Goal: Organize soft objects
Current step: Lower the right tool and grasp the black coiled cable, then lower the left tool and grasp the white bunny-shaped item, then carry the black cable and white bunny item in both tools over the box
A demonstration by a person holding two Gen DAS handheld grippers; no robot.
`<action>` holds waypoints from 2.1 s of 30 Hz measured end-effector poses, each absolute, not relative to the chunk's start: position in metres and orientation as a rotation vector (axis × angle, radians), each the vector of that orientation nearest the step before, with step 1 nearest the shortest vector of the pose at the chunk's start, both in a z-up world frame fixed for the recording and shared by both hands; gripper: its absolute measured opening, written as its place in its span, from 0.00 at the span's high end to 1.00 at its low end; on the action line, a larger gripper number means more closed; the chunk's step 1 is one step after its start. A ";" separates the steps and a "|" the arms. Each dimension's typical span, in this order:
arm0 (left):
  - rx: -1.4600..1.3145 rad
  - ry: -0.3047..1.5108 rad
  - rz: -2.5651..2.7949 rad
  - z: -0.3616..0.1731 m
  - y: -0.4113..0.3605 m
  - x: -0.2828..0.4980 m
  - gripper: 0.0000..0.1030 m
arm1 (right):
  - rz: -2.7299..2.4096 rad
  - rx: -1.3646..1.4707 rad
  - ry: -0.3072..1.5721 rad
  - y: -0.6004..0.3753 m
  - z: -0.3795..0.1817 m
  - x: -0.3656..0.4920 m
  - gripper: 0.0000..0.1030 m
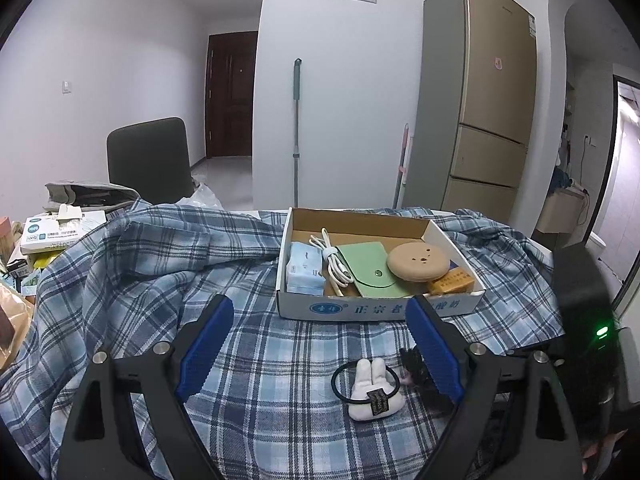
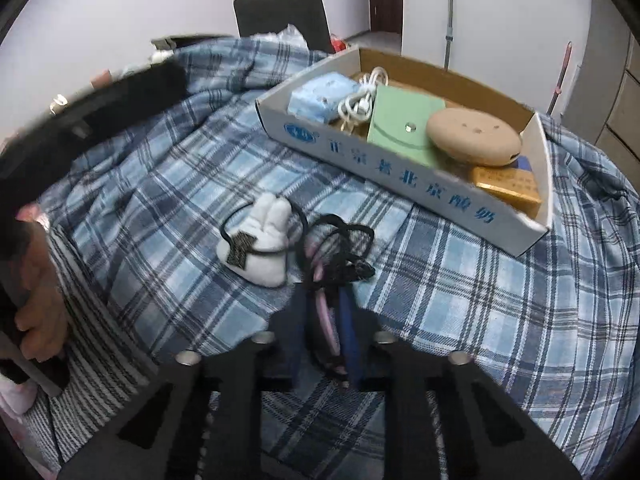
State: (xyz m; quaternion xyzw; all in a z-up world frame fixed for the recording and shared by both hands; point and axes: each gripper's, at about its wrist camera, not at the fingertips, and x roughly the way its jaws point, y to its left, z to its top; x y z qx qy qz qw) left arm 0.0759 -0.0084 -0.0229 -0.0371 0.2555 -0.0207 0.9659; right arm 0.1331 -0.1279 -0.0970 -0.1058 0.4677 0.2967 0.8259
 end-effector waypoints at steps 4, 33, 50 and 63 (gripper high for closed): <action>-0.074 0.528 -0.041 -0.025 -0.008 0.078 0.13 | 0.583 -0.213 0.919 -0.141 -0.080 0.124 0.94; 0.049 1.000 -0.302 -0.095 -0.054 0.128 0.59 | 0.377 -0.206 0.657 -0.187 -0.054 0.105 0.95; 0.069 0.546 -0.301 -0.037 -0.046 0.067 0.66 | 0.402 -0.180 0.558 -0.194 -0.043 0.090 0.95; -0.039 0.350 -0.296 0.040 -0.036 0.034 0.66 | 0.370 -0.128 0.393 -0.199 0.000 0.073 0.95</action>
